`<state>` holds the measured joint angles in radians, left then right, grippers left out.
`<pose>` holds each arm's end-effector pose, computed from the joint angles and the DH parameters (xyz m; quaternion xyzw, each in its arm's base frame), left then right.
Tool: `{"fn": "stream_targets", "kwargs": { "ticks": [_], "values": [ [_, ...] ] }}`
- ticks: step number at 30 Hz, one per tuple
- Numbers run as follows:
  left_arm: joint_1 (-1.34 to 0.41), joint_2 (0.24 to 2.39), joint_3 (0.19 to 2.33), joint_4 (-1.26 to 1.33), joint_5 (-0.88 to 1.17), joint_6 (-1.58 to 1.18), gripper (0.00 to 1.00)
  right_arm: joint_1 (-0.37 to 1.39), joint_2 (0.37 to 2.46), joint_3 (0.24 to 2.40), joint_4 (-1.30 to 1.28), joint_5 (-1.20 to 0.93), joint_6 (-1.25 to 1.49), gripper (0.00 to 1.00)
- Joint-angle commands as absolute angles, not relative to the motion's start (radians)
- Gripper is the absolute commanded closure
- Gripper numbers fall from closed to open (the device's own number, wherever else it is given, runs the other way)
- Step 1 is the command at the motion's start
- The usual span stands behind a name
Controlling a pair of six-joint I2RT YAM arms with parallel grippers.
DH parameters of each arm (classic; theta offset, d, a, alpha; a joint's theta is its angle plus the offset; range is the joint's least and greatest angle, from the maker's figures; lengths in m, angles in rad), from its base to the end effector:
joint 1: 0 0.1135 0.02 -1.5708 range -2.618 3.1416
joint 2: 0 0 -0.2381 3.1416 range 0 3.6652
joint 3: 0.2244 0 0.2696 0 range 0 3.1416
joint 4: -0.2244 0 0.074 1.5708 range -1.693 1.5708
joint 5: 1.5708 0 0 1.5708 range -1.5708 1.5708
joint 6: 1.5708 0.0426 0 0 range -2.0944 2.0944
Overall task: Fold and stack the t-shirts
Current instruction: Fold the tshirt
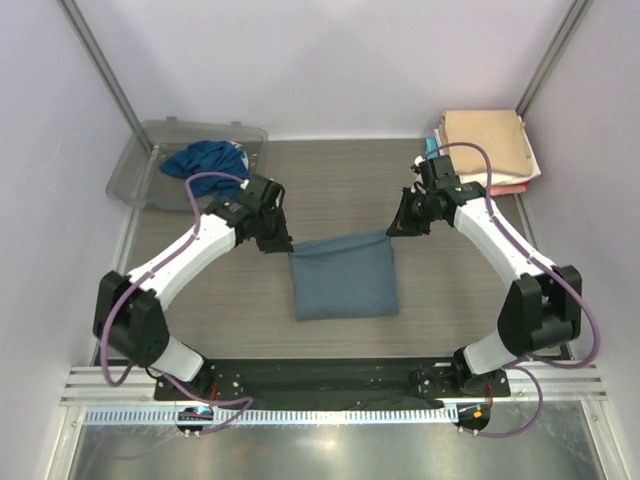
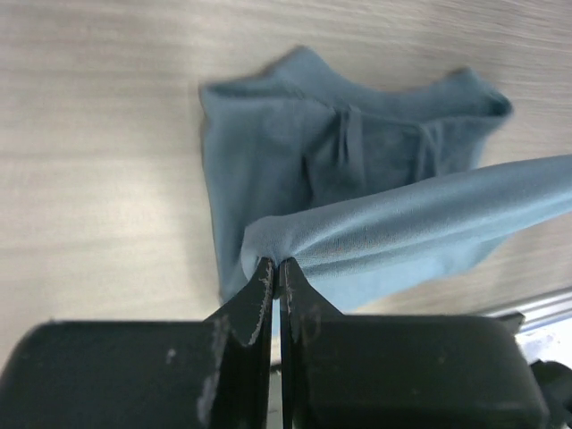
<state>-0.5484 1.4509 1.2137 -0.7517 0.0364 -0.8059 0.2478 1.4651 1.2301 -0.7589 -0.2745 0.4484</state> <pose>0.2767 -0.1708 0.2491 -0.1178 0.9506 -0.1933 0.2126 0.3144 0.0914 0.2510 0.0564 0.9488 0.2194 0.2201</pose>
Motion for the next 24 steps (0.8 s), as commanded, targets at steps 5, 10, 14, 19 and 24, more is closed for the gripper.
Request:
{"fn": "stream_targets", "kwargs": {
  "ticks": [5,10,14,19,24],
  "values": [
    [-0.440,1.685,1.350,-0.730,0.113,-0.658,1.00,0.215,1.649,1.331,-0.606,-0.204,0.428,0.99],
    [-0.400,1.814,1.439,-0.721,0.121,-0.621,0.99,0.212,1.773,1.397,-0.589,-0.172,0.426,0.99],
    [-0.371,1.936,1.541,-0.742,0.161,-0.611,0.96,0.207,1.841,1.442,-0.589,-0.152,0.426,0.99],
    [-0.371,2.029,1.705,-0.821,0.167,-0.604,0.58,0.207,1.888,1.467,-0.589,-0.155,0.436,0.64],
    [-0.388,1.893,1.694,-0.883,0.014,-0.585,0.36,0.204,1.786,1.398,-0.588,-0.040,0.411,0.00]
  ]
}}
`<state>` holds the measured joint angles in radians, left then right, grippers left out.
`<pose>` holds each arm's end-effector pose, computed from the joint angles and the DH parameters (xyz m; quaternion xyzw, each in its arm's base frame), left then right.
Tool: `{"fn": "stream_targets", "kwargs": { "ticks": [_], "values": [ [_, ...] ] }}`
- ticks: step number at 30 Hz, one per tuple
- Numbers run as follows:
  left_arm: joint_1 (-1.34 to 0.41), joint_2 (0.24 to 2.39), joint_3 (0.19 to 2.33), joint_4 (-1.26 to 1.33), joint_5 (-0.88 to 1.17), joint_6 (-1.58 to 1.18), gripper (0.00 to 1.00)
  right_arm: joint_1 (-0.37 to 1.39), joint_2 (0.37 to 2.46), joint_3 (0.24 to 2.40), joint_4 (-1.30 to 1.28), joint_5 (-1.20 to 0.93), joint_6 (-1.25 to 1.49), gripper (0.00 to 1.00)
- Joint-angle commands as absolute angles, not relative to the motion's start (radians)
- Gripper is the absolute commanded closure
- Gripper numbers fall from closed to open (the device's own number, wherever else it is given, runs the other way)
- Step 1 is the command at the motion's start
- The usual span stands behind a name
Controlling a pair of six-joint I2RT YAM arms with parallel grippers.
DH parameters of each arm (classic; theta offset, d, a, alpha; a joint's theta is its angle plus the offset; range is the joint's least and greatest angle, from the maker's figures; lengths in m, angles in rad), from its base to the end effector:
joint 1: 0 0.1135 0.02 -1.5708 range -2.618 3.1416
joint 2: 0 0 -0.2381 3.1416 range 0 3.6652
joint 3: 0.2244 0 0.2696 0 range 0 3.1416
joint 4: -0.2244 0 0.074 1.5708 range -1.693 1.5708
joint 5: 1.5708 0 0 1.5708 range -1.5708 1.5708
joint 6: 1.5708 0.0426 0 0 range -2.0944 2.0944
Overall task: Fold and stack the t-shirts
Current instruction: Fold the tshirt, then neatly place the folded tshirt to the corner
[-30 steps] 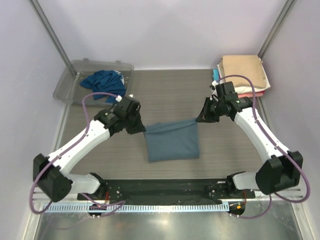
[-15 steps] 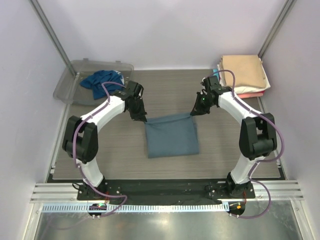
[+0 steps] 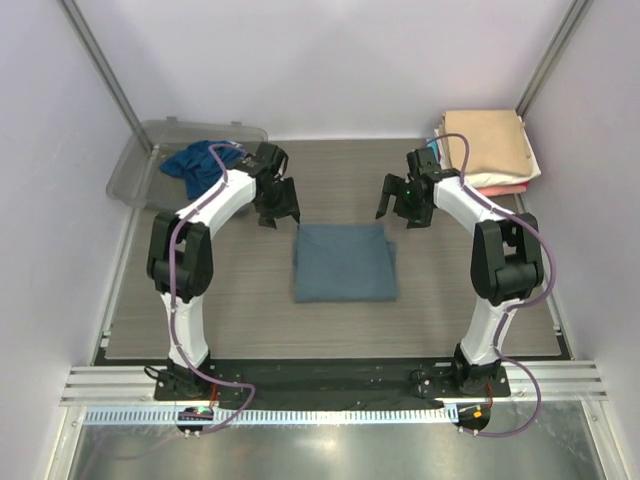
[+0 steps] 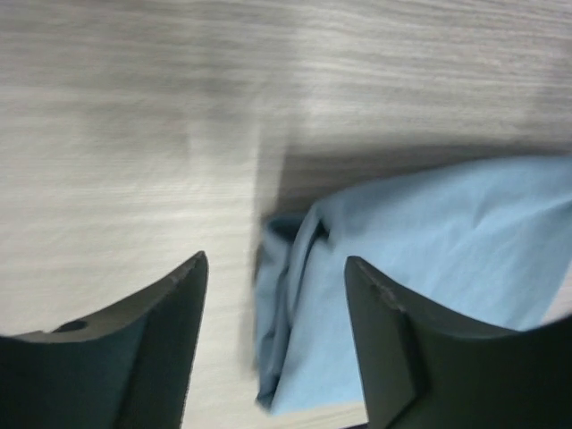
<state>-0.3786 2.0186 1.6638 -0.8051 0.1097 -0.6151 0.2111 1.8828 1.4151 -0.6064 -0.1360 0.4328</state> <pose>0.4042 -0.1658 0.1864 -0.1042 0.9720 -0.1443 0.1535 0.3998 0.0916 0.1730 0.0904 0.9630 0.1401 0.2118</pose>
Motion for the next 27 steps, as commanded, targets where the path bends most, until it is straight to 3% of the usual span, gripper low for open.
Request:
{"fn": "stream_targets", "kwargs": {
  "ticks": [1,8,19,23,27],
  "values": [
    [-0.393,1.869,1.686,-0.897,0.006,-0.580,0.34,0.199,1.761,1.364,-0.588,-0.025,0.407,0.00],
    [-0.403,1.541,1.475,-0.933,-0.052,-0.526,0.34,0.172,1.628,1.105,-0.408,-0.228,0.400,0.00],
    [-0.403,1.145,1.175,-1.025,-0.140,-0.543,0.34,0.170,1.771,0.908,-0.152,-0.452,0.485,0.03],
    [-0.403,1.033,1.102,-1.058,-0.178,-0.548,0.32,0.173,1.828,0.864,-0.028,-0.544,0.564,0.13],
    [-0.400,0.953,1.066,-1.069,-0.227,-0.549,0.27,0.183,1.826,0.796,0.072,-0.584,0.603,0.30]
  ]
}}
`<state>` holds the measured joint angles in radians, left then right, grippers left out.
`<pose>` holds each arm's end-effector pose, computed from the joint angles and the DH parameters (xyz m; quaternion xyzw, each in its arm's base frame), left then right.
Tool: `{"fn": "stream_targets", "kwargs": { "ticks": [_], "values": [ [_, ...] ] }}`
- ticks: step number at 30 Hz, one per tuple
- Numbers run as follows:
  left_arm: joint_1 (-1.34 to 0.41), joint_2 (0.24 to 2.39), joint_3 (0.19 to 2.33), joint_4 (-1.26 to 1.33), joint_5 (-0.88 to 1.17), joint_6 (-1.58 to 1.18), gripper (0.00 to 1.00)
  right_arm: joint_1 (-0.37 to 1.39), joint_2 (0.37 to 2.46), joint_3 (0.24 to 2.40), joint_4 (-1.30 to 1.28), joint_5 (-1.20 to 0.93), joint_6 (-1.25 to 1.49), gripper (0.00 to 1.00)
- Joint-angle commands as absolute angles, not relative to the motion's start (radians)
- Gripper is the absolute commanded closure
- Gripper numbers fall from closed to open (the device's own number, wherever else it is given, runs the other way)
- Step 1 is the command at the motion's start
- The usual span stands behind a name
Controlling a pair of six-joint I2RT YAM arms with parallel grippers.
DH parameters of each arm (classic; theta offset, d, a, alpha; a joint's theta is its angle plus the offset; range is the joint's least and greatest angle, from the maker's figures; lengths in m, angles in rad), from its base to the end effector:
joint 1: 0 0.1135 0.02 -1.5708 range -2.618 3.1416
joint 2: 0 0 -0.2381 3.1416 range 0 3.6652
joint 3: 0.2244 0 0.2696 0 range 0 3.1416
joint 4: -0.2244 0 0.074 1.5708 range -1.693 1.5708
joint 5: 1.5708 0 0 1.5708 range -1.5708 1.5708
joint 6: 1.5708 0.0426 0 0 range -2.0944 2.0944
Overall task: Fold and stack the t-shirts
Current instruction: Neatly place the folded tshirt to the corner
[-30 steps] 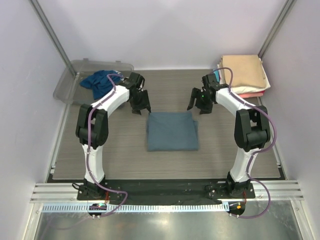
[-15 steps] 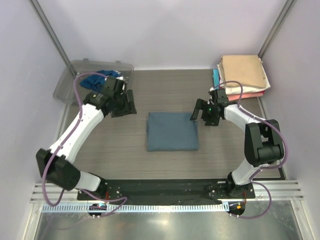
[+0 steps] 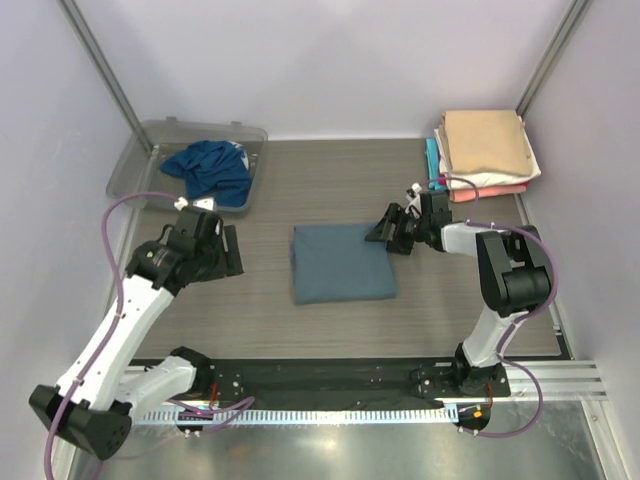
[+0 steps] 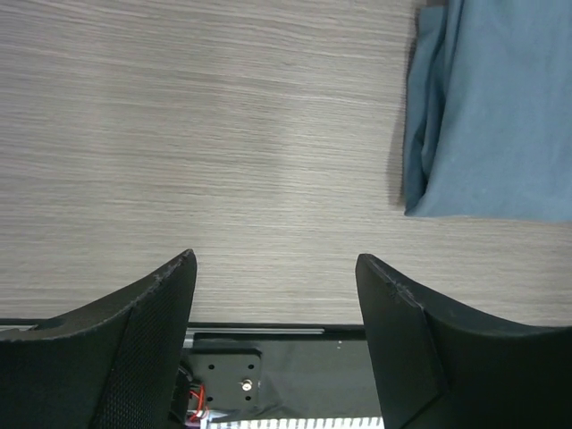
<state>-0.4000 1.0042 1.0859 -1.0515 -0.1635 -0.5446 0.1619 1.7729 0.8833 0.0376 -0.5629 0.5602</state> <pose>0.2006 -0.0773 0.2999 -0.0929 0.9478 -0.0648 0.2982 0.3441 0.0792 0.0975 0.0822 0.9008 0.3626 0.2242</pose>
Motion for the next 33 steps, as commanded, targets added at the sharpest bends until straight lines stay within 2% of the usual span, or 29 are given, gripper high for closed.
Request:
{"fn": "stream_targets", "kwargs": {
  "ticks": [1,2,3,5,6,8,9,10,11,13,16,17,20,33],
  "values": [
    [-0.402,0.942,1.059,-1.069,-0.245,-0.552,0.26,0.183,1.822,0.793,0.074,-0.584,0.606,0.33],
    [-0.400,0.931,1.057,-1.069,-0.244,-0.558,0.25,0.184,1.831,0.792,0.089,-0.601,0.607,0.37],
    [-0.400,0.928,1.054,-1.066,-0.233,-0.558,0.24,0.186,1.841,0.785,0.106,-0.621,0.615,0.47],
    [-0.400,0.927,1.043,-1.045,-0.232,-0.558,0.24,0.192,1.865,0.770,0.202,-0.699,0.633,0.55],
    [-0.400,0.931,1.040,-1.040,-0.229,-0.557,0.24,0.195,1.896,0.752,0.242,-0.727,0.646,0.63],
    [-0.400,0.936,1.032,-1.020,-0.221,-0.555,0.24,0.199,1.923,0.738,0.352,-0.773,0.689,0.72],
    [-0.400,0.936,1.028,-1.014,-0.216,-0.554,0.24,0.199,1.937,0.739,0.373,-0.808,0.696,0.87],
    [-0.400,0.931,1.025,-1.002,-0.213,-0.552,0.24,0.199,1.947,0.745,0.377,-0.819,0.695,0.95],
    [-0.399,0.928,1.017,-0.994,-0.201,-0.549,0.24,0.199,1.942,0.753,0.365,-0.824,0.687,0.99],
    [-0.400,0.902,1.003,-0.954,-0.190,-0.542,0.24,0.199,1.898,0.802,0.312,-0.815,0.631,0.99],
    [-0.400,0.842,0.954,-0.885,-0.179,-0.532,0.23,0.198,1.835,0.959,0.024,-0.706,0.502,0.99],
    [-0.400,0.830,0.933,-0.874,-0.186,-0.534,0.23,0.196,1.801,1.009,-0.147,-0.663,0.414,0.99],
    [-0.400,0.798,0.917,-0.862,-0.221,-0.538,0.21,0.167,1.757,1.191,-0.356,-0.543,0.332,0.99],
    [-0.400,0.782,0.905,-0.839,-0.198,-0.520,0.21,0.072,1.836,1.880,-0.727,-0.211,0.068,0.99]
  ]
}}
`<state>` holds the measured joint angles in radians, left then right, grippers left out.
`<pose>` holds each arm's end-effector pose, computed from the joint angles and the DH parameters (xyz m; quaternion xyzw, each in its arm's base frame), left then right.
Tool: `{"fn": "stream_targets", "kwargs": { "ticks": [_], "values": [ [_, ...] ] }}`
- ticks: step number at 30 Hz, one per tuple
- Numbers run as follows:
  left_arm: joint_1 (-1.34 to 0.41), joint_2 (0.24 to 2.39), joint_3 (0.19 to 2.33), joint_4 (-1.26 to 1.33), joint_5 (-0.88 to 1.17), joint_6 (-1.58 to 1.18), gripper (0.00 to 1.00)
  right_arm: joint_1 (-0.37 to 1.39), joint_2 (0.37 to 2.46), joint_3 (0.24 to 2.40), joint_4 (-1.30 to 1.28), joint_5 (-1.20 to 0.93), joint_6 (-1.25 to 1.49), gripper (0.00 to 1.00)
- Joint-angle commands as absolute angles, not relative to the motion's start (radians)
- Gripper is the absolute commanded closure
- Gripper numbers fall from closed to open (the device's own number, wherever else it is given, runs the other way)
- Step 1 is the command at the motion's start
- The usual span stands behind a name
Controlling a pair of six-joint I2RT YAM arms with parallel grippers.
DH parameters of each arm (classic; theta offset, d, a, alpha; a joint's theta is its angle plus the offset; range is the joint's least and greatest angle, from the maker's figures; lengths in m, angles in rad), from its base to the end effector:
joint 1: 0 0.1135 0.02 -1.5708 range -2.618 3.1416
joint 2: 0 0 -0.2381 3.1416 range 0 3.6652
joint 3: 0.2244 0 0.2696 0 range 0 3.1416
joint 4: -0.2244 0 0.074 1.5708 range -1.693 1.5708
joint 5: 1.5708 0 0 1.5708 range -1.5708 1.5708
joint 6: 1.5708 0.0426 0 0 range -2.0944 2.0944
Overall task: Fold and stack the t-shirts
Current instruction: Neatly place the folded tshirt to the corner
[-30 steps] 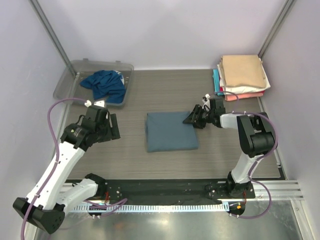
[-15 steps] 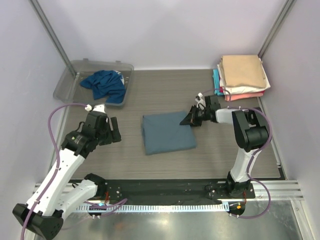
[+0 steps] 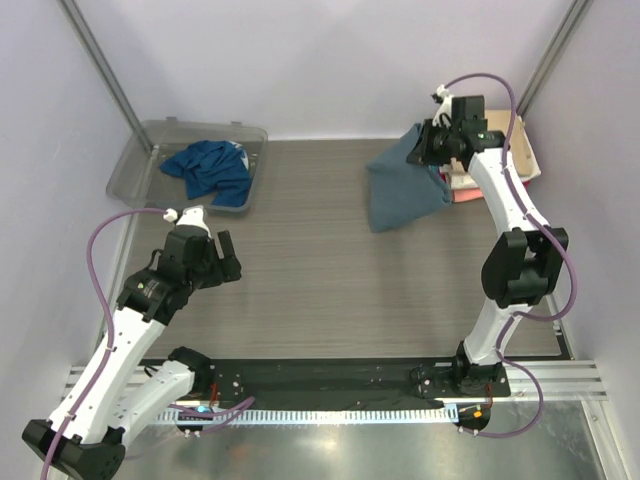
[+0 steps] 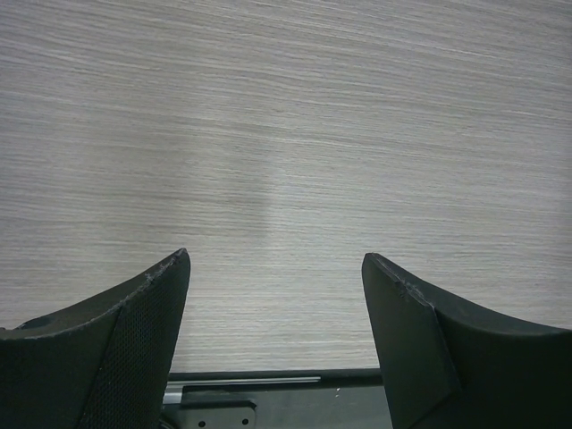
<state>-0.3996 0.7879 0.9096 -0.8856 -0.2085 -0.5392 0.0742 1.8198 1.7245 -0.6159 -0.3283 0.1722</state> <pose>0.1777 -0.0655 0.2937 -0.1045 0.9096 -0.0913 0.3915 0.4304 0.0458 0.3043 -0.0241 0.8991 0.1979 0.3897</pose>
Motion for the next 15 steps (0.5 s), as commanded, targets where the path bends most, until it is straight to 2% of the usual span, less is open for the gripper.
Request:
{"fn": "stream_targets", "kwargs": {
  "ticks": [1,9,15],
  "values": [
    [-0.399,0.781,0.905,-0.836,-0.196,-0.519,0.21,0.071,1.865,1.922,-0.747,-0.186,0.034,0.99],
    [-0.400,0.787,0.899,-0.833,-0.193,-0.520,0.22,0.026,1.973,2.264,-0.865,-0.095,-0.107,0.99],
    [-0.400,0.799,0.899,-0.834,-0.201,-0.522,0.23,0.008,2.002,2.393,-0.871,-0.115,-0.175,0.99]
  ]
}}
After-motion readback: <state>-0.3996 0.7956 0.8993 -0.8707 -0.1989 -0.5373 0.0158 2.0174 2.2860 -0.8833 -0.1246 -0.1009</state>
